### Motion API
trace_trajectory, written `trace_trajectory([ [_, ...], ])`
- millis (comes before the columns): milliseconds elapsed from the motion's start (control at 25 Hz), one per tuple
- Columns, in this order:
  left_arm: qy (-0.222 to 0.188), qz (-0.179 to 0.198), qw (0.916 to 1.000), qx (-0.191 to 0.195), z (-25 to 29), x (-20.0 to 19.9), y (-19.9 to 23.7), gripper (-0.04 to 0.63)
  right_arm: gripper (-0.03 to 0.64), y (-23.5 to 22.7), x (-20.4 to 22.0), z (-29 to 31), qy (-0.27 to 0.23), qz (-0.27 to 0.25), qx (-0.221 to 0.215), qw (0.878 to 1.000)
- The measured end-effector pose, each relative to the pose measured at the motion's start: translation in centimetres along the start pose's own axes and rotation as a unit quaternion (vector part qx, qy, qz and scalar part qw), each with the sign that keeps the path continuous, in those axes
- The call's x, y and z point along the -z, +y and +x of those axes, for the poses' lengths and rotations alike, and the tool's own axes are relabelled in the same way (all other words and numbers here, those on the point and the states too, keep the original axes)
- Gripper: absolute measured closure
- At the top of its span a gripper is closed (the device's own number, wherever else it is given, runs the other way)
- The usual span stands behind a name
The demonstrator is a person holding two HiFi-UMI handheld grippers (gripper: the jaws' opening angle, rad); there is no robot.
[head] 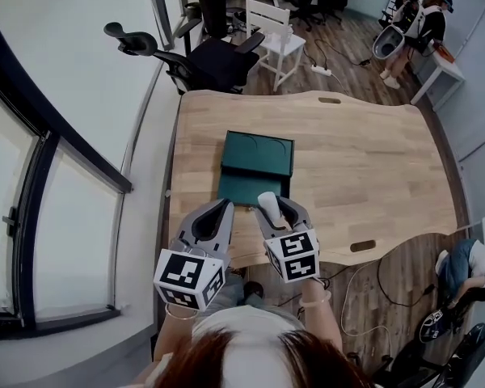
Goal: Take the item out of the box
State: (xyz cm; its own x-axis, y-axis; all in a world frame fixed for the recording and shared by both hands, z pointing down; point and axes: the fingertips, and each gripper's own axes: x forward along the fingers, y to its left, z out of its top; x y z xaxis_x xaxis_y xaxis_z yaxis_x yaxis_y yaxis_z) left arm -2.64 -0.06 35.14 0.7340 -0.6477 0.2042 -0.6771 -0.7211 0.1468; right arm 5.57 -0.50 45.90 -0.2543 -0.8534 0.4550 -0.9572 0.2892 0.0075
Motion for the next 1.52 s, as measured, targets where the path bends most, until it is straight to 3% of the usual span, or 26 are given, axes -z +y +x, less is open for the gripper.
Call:
trace_trajectory([
  [720,-0.007,0.015,0.9993,-0.032,-3.0,0.4,-4.0,0.588,0.420,0.8,-0.8,-6.0,-0.058,-0.005,-0.013,0.998],
  [1520,-0.006,0.029,0.9992,0.027,-3.2,-0.6,-1.5,0.588,0.420,3.0,-4.0,-7.5,-0.098,0.019,0.041,0.994],
])
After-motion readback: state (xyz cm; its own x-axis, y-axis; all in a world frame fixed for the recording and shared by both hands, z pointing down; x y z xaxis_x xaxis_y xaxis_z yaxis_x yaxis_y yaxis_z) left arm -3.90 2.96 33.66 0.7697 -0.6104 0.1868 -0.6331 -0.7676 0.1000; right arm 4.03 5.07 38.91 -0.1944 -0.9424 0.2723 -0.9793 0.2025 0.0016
